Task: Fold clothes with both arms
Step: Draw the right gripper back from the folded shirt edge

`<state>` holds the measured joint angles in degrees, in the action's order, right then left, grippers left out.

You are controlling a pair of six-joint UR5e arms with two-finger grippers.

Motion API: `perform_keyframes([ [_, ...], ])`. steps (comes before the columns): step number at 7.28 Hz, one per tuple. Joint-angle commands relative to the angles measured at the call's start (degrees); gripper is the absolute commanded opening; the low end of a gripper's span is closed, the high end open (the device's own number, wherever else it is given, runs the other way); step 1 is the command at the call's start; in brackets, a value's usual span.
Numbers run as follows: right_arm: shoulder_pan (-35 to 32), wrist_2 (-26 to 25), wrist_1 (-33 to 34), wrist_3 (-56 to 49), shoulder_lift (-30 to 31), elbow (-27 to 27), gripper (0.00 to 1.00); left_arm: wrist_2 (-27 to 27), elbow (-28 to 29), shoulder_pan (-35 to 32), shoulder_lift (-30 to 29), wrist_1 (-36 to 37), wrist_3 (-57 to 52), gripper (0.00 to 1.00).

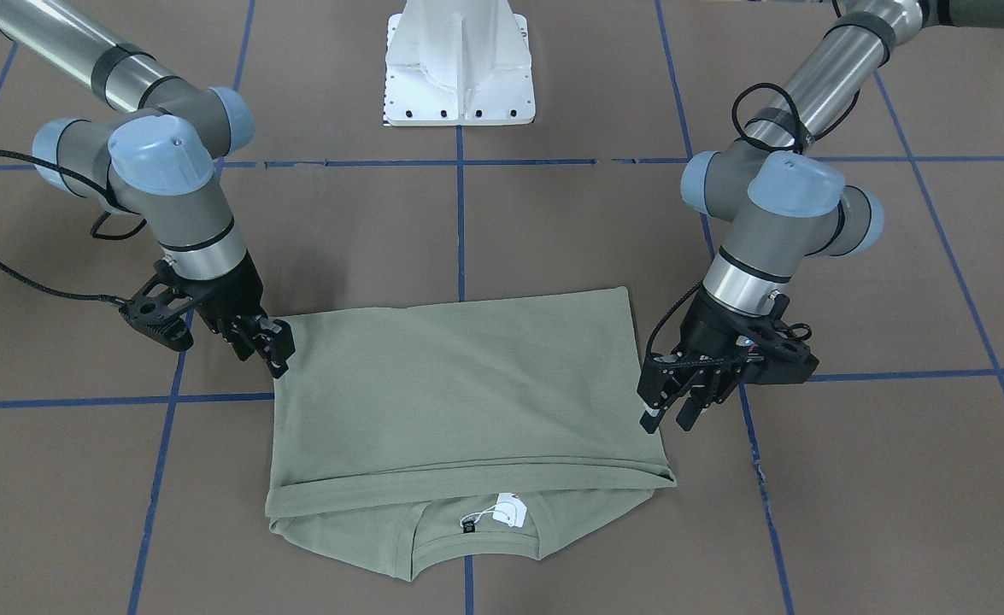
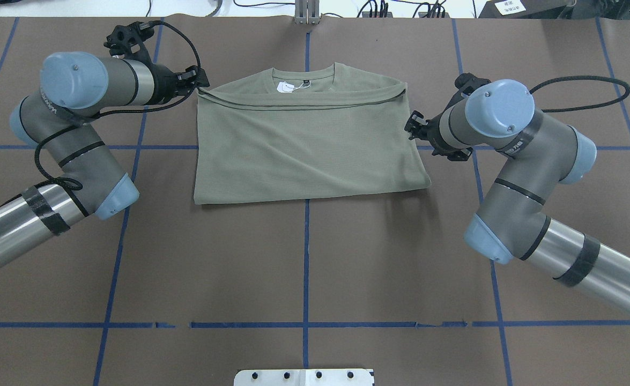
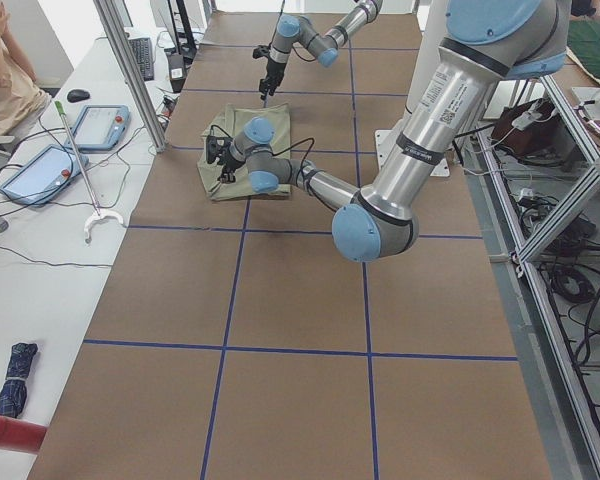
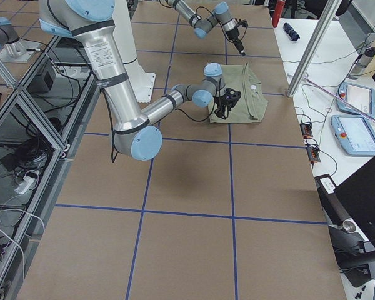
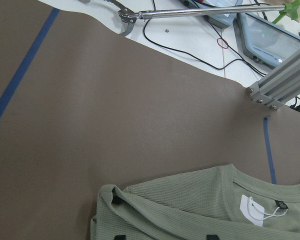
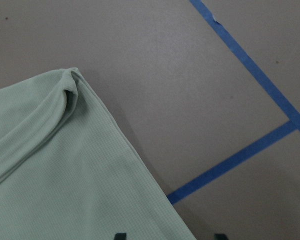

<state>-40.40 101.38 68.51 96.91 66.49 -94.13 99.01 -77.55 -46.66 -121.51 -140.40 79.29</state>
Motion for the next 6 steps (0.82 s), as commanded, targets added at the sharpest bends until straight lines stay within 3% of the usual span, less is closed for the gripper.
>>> perform_keyframes([
  [1, 2.25, -0.04, -0.04, 3.1, 2.58, -2.29, 0.71, 0.04, -0.14, -0.01, 0.13, 0.04, -0.1, 0.62],
  [6, 4.9, -0.39, -0.04, 3.64, 3.73, -1.14, 0.75, -0.05, -0.93, -0.18, 0.04, 0.48, -0.1, 0.62],
])
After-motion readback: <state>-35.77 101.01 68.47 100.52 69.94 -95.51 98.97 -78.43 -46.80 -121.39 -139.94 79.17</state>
